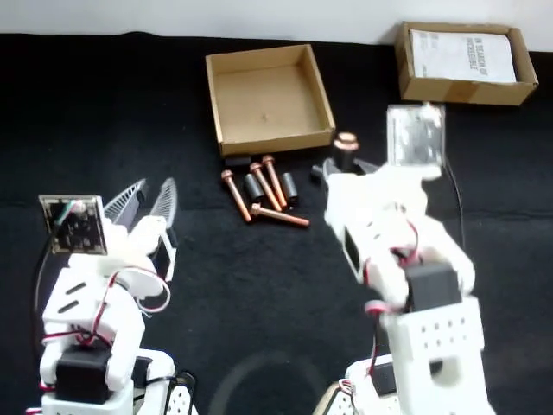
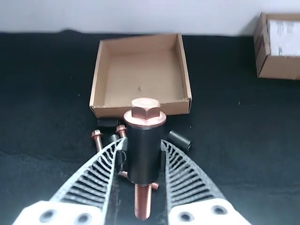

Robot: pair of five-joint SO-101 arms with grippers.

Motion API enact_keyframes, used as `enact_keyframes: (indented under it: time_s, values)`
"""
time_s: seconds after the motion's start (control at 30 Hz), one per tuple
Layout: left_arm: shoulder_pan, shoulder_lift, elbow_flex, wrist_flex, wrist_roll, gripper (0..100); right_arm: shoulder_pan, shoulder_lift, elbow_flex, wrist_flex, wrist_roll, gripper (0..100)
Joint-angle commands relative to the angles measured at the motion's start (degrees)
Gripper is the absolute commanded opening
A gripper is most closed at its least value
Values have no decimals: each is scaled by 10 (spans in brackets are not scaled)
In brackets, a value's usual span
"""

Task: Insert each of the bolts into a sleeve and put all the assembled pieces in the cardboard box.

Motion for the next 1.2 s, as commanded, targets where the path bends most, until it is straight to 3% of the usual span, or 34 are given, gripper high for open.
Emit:
enact_keyframes:
  time_s: [0.0,0.37,0.67,0.87,1.17]
  values:
    - [-9,-65,43,1,-1,9,1,110,-166,67,-4,7]
    - [-39,-94,153,-37,-1,10,-29,460,-612,286,0,7]
    - [-95,-88,323,-248,-1,10,-33,659,-827,339,119,7]
    - [-93,-87,322,-244,0,10,-32,742,-871,321,197,7]
    - [-93,-87,322,-127,0,10,-1,827,-889,203,246,7]
